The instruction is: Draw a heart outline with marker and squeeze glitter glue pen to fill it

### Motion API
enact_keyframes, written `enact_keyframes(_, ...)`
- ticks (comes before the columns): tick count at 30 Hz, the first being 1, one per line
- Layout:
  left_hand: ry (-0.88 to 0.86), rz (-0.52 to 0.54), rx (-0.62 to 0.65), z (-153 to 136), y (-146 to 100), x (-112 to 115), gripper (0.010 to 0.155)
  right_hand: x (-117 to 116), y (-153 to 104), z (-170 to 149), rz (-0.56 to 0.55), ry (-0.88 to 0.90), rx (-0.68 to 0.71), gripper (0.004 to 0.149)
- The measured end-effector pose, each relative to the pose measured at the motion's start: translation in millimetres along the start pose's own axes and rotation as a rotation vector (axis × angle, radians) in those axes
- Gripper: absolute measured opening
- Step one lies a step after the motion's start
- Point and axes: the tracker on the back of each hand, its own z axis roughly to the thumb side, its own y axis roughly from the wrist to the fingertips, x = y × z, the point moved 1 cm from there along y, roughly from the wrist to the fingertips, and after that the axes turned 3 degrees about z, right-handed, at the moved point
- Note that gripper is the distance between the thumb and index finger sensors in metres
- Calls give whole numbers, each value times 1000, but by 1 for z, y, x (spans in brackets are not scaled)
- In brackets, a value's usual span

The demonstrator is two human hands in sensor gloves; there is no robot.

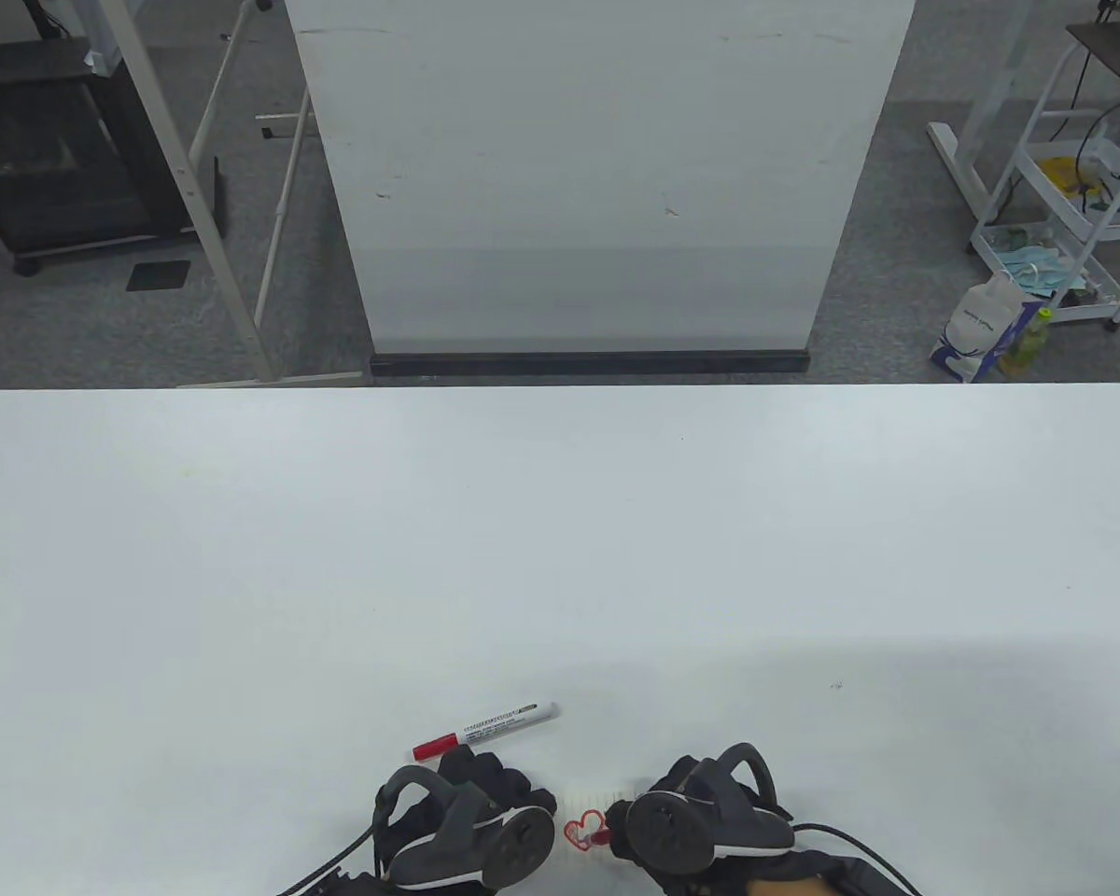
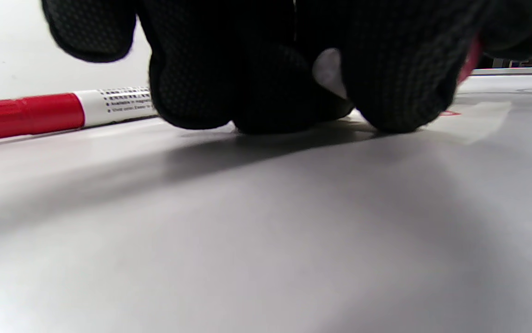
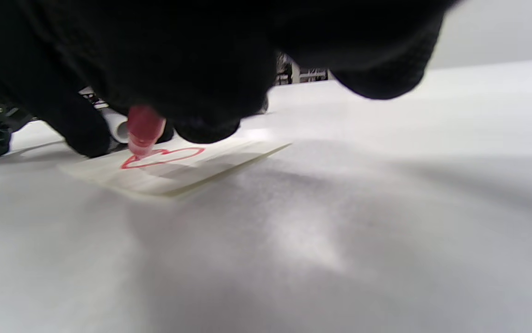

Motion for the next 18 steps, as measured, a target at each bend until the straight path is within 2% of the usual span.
enact_keyframes(4, -1, 0, 0, 0, 0, 0, 46, 0, 0, -1, -13, -8, -10, 42)
enact_keyframes(11, -2, 0, 2, 0, 0, 0, 46, 3, -1, -1, 58, 30, 23, 42)
enact_keyframes(18, -1, 0, 1, 0, 0, 0, 46, 2, 0, 0, -10, -17, -11, 43)
